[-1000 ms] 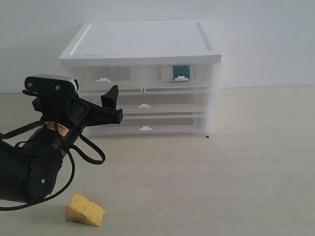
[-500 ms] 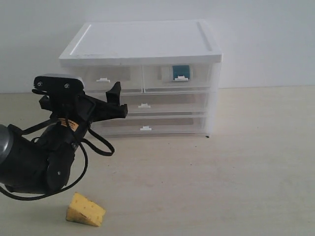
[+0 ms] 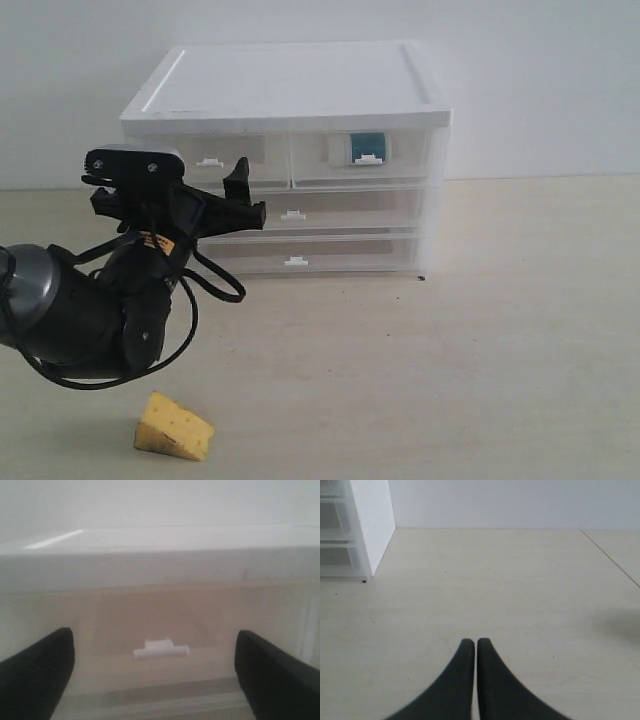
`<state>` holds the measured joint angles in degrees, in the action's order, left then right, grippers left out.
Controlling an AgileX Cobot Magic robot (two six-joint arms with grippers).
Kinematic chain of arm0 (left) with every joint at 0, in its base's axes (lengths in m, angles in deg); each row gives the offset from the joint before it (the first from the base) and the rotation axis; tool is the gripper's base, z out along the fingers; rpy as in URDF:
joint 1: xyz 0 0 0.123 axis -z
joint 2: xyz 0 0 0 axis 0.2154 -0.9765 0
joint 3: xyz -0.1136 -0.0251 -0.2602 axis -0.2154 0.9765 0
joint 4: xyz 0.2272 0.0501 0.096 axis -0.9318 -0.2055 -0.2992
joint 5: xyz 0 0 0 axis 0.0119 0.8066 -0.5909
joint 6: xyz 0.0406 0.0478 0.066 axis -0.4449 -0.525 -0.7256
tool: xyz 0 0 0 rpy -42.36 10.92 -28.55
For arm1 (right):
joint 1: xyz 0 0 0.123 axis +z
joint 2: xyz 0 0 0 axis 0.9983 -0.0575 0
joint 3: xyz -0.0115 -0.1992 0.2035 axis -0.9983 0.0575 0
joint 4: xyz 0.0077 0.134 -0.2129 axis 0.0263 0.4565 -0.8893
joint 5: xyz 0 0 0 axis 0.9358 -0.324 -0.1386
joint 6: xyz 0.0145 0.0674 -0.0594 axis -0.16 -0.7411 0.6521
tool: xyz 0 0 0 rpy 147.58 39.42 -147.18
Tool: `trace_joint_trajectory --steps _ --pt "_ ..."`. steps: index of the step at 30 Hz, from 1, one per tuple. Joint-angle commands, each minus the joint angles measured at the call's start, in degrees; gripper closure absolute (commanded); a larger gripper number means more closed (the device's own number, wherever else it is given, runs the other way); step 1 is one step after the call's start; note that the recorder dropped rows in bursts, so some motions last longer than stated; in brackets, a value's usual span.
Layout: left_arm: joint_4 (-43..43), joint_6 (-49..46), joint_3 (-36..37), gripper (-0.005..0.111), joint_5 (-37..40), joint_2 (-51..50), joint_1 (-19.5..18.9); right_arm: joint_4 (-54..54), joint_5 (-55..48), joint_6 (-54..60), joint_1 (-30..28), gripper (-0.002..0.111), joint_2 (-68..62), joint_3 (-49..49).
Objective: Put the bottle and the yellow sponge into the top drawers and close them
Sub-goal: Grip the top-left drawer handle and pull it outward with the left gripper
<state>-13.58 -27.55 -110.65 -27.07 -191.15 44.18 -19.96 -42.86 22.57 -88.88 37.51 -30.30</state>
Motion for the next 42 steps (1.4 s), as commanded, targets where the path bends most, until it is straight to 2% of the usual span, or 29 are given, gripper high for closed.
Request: trace_joint_trajectory --steps 1,17,20,22,27,34,42 --pt "1.71 -0.37 -0.97 0.027 -0.59 -1.14 -0.17 0.08 0.67 0.0 -0.13 0.108 0.28 0.3" --pt "1.38 -0.85 -4.1 0.027 -0.59 -1.25 -1.46 0.08 0.67 0.0 -0.13 0.108 0.28 0.3" --pt "1.49 -0.85 -4.78 0.037 -0.59 -1.25 -1.46 0.08 0.67 0.0 -0.13 0.108 0.28 0.3" --pt "1.49 -0.85 -4.81 0.051 -0.59 -1.25 -1.46 0.08 0.67 0.0 -0.13 0.108 0.28 0.3" --pt "1.6 -0.85 -4.81 0.101 -0.59 -1.25 -1.46 0.08 0.67 0.0 -0.13 0.108 0.28 0.3" --pt "2.31 -1.05 -4.81 0.102 -0.59 -1.25 -1.24 0.08 0.5 0.0 -0.13 0.108 0.28 0.3" --pt "4.87 -1.05 -1.41 0.102 -0.59 -0.53 1.55 0.08 0.5 0.0 -0.13 0.108 0.28 0.3"
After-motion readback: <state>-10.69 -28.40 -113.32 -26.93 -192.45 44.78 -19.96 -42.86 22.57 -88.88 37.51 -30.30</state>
